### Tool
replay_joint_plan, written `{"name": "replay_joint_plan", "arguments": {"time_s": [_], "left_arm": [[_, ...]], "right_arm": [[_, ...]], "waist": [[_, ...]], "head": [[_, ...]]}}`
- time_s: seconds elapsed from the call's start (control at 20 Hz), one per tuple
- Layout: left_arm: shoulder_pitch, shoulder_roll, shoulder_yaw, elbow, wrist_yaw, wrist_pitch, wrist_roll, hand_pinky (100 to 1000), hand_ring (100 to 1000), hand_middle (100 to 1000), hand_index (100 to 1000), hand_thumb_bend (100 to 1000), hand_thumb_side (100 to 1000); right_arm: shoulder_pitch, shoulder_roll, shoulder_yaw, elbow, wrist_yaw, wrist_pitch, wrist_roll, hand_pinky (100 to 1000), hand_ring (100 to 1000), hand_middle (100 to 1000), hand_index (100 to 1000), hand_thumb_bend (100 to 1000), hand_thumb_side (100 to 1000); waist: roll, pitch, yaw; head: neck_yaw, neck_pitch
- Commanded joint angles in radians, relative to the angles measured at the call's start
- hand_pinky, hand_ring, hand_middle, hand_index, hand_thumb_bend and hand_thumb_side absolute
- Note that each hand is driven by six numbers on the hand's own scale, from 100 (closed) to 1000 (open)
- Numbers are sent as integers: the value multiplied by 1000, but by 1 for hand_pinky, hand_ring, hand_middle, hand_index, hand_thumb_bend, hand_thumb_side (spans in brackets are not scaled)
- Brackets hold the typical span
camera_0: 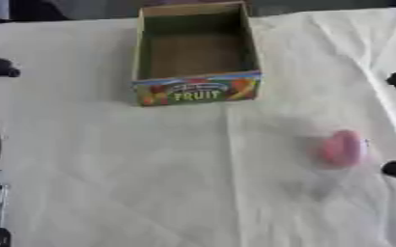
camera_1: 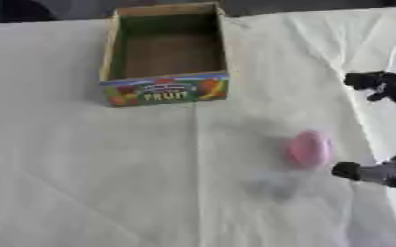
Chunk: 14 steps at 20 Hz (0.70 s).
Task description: Pick up objects on the table and place them in the box.
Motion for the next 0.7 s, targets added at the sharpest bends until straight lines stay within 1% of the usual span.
{"name": "replay_joint_plan", "arguments": {"time_s": [0.05,0.35,0.5,0.7], "left_arm": [[-4,17,4,-22,-2,0,0,522,526,581,760,100,888],[-4,18,3,-22,-2,-1,-1,523,526,582,760,100,888],[-3,18,2,-22,-2,-1,-2,523,526,582,760,100,888],[-3,18,2,-22,-2,-1,-3,523,526,583,760,100,889]], "right_arm": [[-4,-36,-3,-20,20,-4,-6,736,867,870,985,687,638],[-14,-70,19,-20,45,-6,-8,739,873,876,987,678,631],[-21,-87,32,-20,59,-1,1,741,875,878,987,672,621],[-25,-112,50,-20,79,17,24,742,878,878,987,677,585]], "waist": [[-4,-16,1],[-2,-13,5],[-1,-11,7],[-1,-9,11]], "head": [[-5,10],[-3,29],[-1,30],[3,27]]}}
